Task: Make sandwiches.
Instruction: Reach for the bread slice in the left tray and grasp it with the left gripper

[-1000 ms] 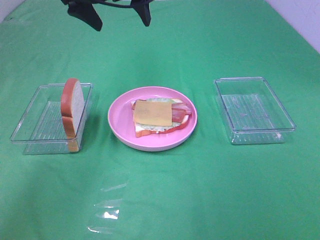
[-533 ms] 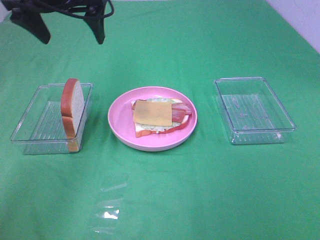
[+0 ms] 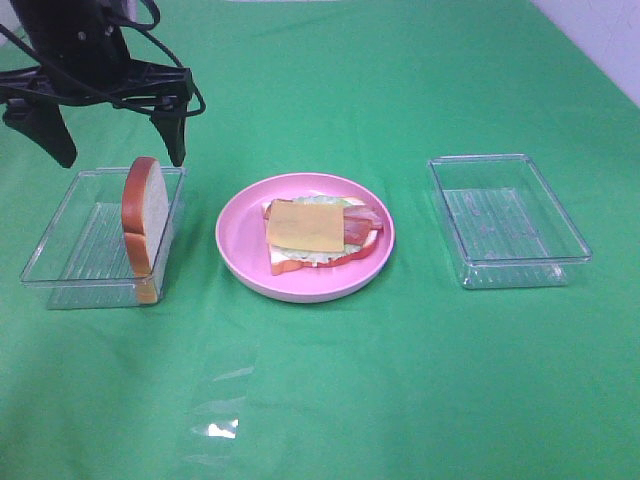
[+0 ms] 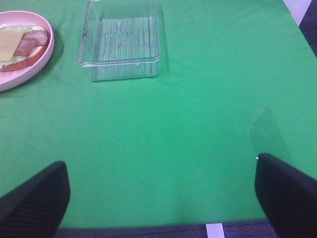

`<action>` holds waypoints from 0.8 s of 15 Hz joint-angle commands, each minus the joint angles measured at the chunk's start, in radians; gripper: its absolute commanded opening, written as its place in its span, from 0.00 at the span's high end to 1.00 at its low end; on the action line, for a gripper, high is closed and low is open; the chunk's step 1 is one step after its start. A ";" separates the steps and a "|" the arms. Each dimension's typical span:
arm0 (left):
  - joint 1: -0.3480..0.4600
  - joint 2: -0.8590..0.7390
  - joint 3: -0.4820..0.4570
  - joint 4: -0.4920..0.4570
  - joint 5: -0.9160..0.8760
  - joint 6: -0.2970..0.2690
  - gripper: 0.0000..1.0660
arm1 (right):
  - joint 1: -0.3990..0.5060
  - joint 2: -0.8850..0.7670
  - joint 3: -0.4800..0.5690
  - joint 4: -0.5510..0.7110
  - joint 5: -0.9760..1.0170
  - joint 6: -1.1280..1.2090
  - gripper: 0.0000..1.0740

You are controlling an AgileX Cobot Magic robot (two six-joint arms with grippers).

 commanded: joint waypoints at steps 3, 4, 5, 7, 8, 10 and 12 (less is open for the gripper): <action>0.000 0.093 0.009 -0.018 -0.015 -0.050 0.06 | -0.007 -0.028 0.002 0.004 -0.005 -0.008 0.09; 0.000 0.105 0.009 -0.020 -0.015 -0.050 0.06 | -0.007 -0.028 0.002 0.004 -0.005 -0.008 0.09; 0.000 0.125 0.009 -0.020 -0.016 -0.050 0.06 | -0.007 -0.028 0.002 0.004 -0.005 -0.008 0.09; 0.000 0.156 0.009 -0.019 -0.028 -0.048 0.17 | -0.007 -0.028 0.002 0.004 -0.005 -0.008 0.09; 0.000 0.157 0.009 -0.012 -0.039 -0.048 0.24 | -0.007 -0.028 0.002 0.004 -0.005 -0.008 0.09; 0.000 0.159 0.009 -0.010 -0.052 -0.054 0.39 | -0.007 -0.028 0.002 0.004 -0.005 -0.008 0.09; 0.000 0.160 0.009 -0.005 -0.058 -0.083 0.56 | -0.007 -0.028 0.002 0.004 -0.005 -0.008 0.09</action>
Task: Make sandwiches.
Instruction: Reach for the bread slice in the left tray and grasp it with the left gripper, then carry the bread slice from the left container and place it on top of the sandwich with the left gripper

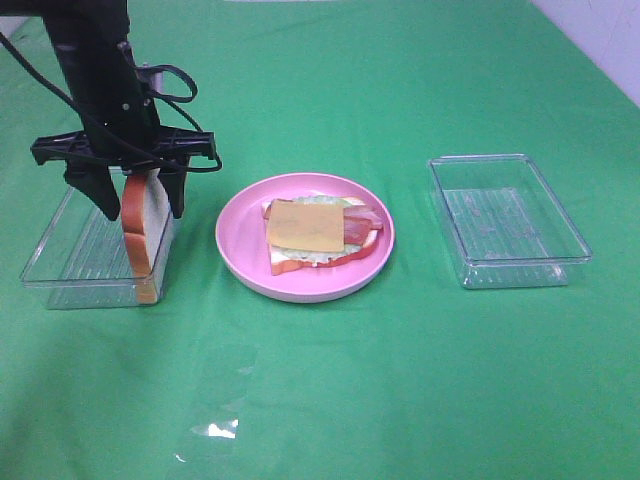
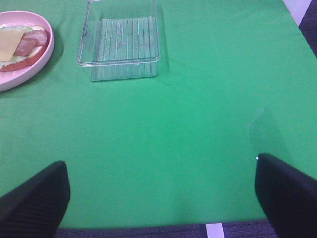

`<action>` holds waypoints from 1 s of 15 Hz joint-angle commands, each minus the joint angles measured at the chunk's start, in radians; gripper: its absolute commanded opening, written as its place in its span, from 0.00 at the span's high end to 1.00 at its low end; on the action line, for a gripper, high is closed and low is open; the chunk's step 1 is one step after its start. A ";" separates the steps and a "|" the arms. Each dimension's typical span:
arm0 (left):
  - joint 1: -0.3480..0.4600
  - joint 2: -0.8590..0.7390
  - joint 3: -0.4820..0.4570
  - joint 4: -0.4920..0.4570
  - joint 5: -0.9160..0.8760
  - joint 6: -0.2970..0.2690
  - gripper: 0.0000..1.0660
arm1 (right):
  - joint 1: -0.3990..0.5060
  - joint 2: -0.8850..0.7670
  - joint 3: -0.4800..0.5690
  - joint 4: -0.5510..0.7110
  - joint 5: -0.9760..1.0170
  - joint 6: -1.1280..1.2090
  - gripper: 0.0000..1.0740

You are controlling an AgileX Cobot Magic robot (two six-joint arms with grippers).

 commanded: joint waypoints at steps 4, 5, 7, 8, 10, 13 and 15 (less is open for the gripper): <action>0.000 0.006 0.004 0.014 0.013 -0.053 0.85 | -0.007 -0.028 0.002 0.004 -0.005 -0.008 0.09; 0.000 0.006 0.004 0.024 0.026 -0.057 0.85 | -0.007 -0.028 0.002 0.004 -0.005 -0.008 0.09; 0.000 0.006 0.004 0.039 0.060 -0.059 0.85 | -0.007 -0.028 0.002 0.004 -0.005 -0.008 0.09; 0.000 0.005 0.004 0.042 0.079 -0.059 0.85 | -0.007 -0.028 0.002 0.004 -0.005 -0.008 0.09; 0.000 -0.012 0.004 0.056 0.121 -0.055 0.85 | -0.007 -0.028 0.002 0.004 -0.005 -0.008 0.09; 0.000 -0.075 0.004 0.097 0.136 -0.055 0.85 | -0.007 -0.028 0.002 0.004 -0.005 -0.008 0.09; 0.000 -0.139 0.004 0.125 0.137 -0.055 0.85 | -0.007 -0.028 0.002 0.004 -0.005 -0.007 0.09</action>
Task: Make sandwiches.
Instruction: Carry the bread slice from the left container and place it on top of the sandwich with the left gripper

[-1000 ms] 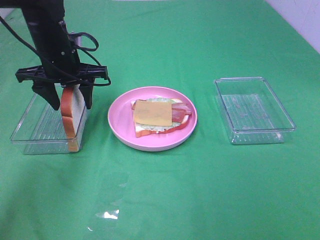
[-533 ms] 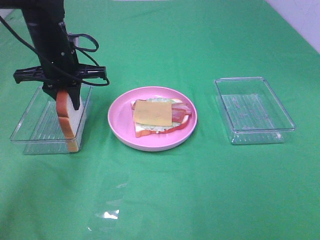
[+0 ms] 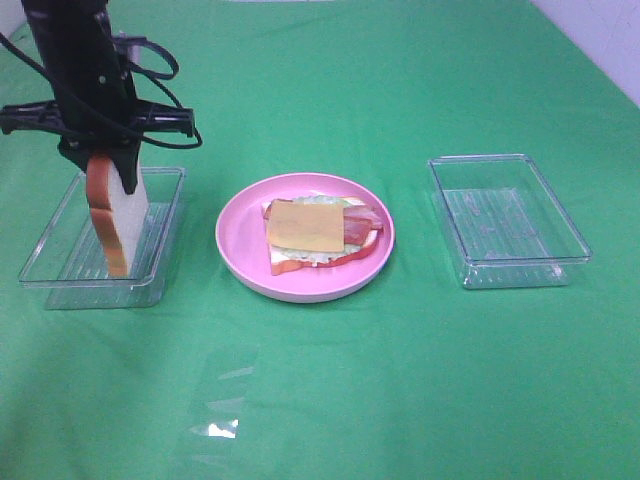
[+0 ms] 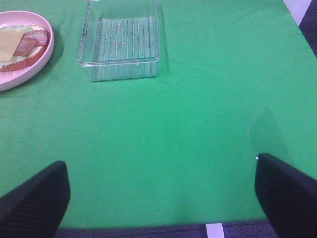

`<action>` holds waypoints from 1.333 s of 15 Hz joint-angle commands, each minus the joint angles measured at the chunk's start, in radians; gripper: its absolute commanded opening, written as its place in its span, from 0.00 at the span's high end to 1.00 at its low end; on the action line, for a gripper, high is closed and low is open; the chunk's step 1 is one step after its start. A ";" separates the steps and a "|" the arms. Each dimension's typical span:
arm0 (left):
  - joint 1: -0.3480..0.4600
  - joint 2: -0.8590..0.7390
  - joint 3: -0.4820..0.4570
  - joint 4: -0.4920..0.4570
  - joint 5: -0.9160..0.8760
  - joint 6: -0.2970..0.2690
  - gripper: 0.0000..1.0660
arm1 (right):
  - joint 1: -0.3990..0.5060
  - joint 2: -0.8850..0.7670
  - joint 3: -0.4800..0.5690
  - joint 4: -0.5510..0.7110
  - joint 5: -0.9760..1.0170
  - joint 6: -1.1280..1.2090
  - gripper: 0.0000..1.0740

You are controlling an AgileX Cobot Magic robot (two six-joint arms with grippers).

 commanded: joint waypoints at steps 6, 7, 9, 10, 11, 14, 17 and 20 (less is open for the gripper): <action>0.000 -0.147 -0.145 -0.170 0.020 0.073 0.85 | -0.007 -0.028 0.002 0.003 -0.005 -0.007 0.09; 0.000 -0.147 -0.145 -0.170 0.020 0.073 0.85 | -0.007 -0.028 0.002 0.003 -0.005 -0.007 0.09; -0.005 -0.115 -0.145 -0.508 -0.146 0.229 0.85 | -0.007 -0.028 0.002 0.003 -0.005 -0.007 0.09; -0.014 -0.092 -0.145 -0.595 -0.175 0.270 0.85 | -0.007 -0.028 0.002 0.003 -0.005 -0.007 0.09; -0.028 -0.060 -0.145 -0.664 -0.197 0.309 0.85 | -0.007 -0.028 0.002 0.003 -0.005 -0.007 0.09; -0.082 0.043 -0.145 -0.737 -0.261 0.353 0.85 | -0.007 -0.028 0.002 0.003 -0.005 -0.007 0.09; -0.110 0.115 -0.145 -0.754 -0.332 0.340 0.85 | -0.007 -0.028 0.002 0.003 -0.005 -0.007 0.09; -0.113 0.202 -0.146 -0.832 -0.353 0.338 0.85 | -0.007 -0.028 0.002 0.003 -0.005 -0.007 0.09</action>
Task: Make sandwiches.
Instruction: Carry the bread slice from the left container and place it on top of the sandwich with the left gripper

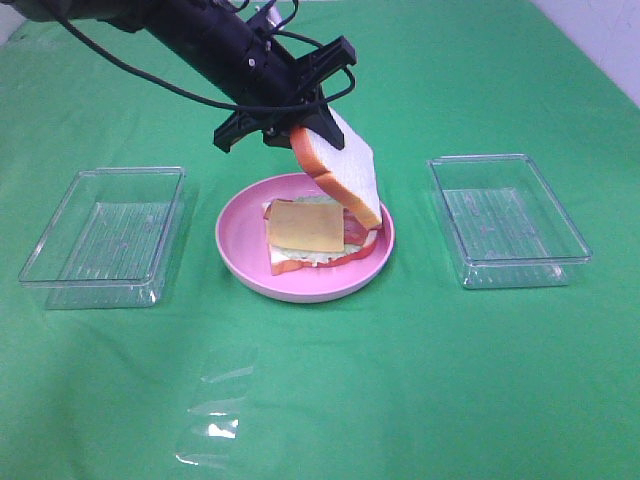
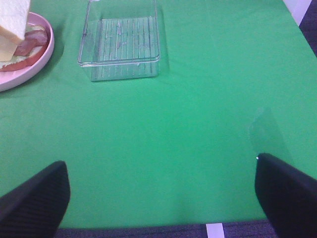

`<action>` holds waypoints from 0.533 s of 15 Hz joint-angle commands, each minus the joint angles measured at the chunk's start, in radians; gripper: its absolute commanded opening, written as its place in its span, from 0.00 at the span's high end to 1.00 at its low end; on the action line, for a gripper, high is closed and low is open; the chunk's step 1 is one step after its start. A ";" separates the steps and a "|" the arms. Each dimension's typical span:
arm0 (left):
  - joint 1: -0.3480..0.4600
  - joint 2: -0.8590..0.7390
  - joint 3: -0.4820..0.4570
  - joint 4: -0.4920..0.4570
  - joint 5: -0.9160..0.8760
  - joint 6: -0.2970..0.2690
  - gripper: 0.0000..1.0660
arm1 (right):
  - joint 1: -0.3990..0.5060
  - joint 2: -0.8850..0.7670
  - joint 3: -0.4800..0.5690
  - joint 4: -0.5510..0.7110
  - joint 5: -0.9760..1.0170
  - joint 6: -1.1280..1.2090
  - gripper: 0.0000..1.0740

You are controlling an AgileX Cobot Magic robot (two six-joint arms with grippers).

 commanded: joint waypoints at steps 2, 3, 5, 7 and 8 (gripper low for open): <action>-0.006 0.038 -0.001 -0.042 -0.018 -0.002 0.85 | -0.007 -0.028 0.002 0.003 -0.005 -0.007 0.09; -0.006 0.048 -0.001 -0.040 -0.025 -0.002 0.85 | -0.007 -0.028 0.002 0.003 -0.005 -0.008 0.09; -0.006 0.056 -0.001 -0.036 -0.024 -0.002 0.85 | -0.007 -0.028 0.002 0.003 -0.005 -0.008 0.09; -0.006 0.056 -0.001 -0.009 -0.024 -0.006 0.84 | -0.007 -0.028 0.002 0.003 -0.005 -0.008 0.09; -0.006 0.056 -0.001 0.023 -0.022 -0.022 0.82 | -0.007 -0.028 0.002 0.003 -0.005 -0.008 0.09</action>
